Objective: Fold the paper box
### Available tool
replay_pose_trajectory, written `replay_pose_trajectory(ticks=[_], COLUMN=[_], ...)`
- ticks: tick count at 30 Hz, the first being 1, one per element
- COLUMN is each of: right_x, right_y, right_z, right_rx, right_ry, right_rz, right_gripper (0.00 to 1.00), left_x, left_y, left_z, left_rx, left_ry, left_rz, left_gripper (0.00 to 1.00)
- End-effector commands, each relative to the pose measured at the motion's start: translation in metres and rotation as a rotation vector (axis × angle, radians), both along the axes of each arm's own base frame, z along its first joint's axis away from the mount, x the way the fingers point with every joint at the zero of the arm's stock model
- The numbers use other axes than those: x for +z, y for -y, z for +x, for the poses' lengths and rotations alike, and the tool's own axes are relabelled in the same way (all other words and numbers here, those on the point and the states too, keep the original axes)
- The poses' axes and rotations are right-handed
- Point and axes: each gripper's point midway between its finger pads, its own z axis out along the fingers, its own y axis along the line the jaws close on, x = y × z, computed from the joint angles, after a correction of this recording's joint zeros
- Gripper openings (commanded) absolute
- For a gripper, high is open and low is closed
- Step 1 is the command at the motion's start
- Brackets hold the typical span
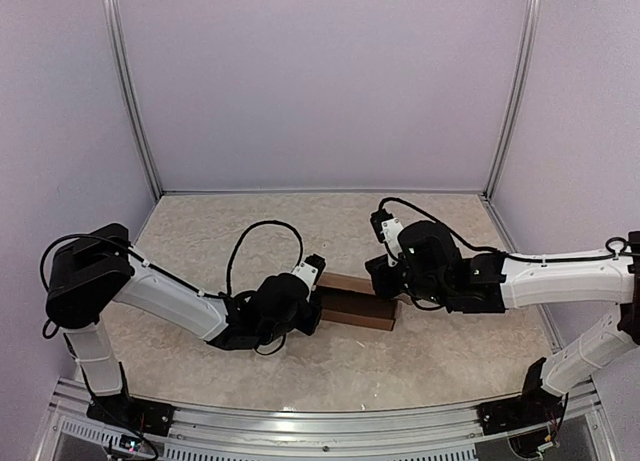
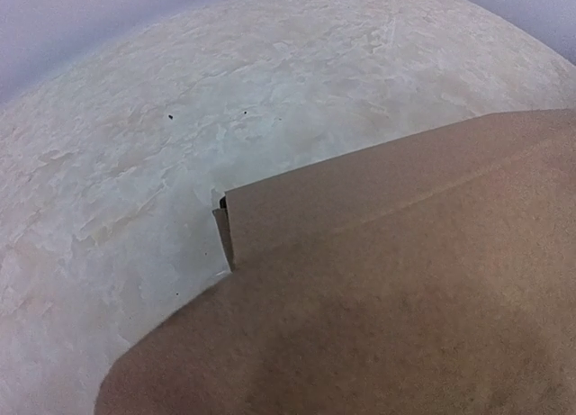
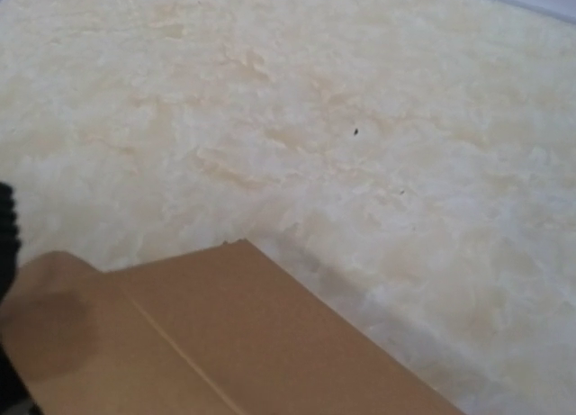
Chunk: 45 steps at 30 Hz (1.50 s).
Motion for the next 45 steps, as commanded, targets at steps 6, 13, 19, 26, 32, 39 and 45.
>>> replay_pose_trajectory(ticks=[6,13,19,26,32,39,45], right_x=[-0.025,-0.061,-0.091,-0.113,-0.126,-0.113,-0.081], right_y=[-0.021,-0.016,-0.017,-0.015,-0.013,-0.012,-0.008], right_z=[0.023,0.028,0.025,0.022,0.018,0.013,0.010], right_rx=[-0.084,-0.145,-0.169,-0.179,-0.177,-0.141,-0.117], right_ry=[-0.044,-0.075,-0.104,-0.124,-0.137,-0.123,-0.098], right_rz=[0.058,0.042,0.003,-0.038,-0.073,-0.070,-0.070], right_gripper=[0.00,0.00,0.00,0.00,0.00,0.00,0.01], left_x=[0.002,0.020,0.038,0.043,0.075,0.103,0.107], left_y=[0.003,-0.003,-0.007,-0.026,-0.038,-0.040,-0.046], left_z=[-0.008,-0.014,-0.034,-0.068,-0.059,-0.030,0.001], left_rx=[-0.022,-0.034,-0.115,-0.209,-0.176,-0.178,-0.150], left_ry=[0.015,0.016,-0.035,-0.140,-0.110,-0.132,-0.198], left_rz=[0.025,-0.011,-0.054,-0.114,-0.123,-0.229,-0.288], left_gripper=[0.38,0.48,0.52,0.54,0.56,0.50,0.49])
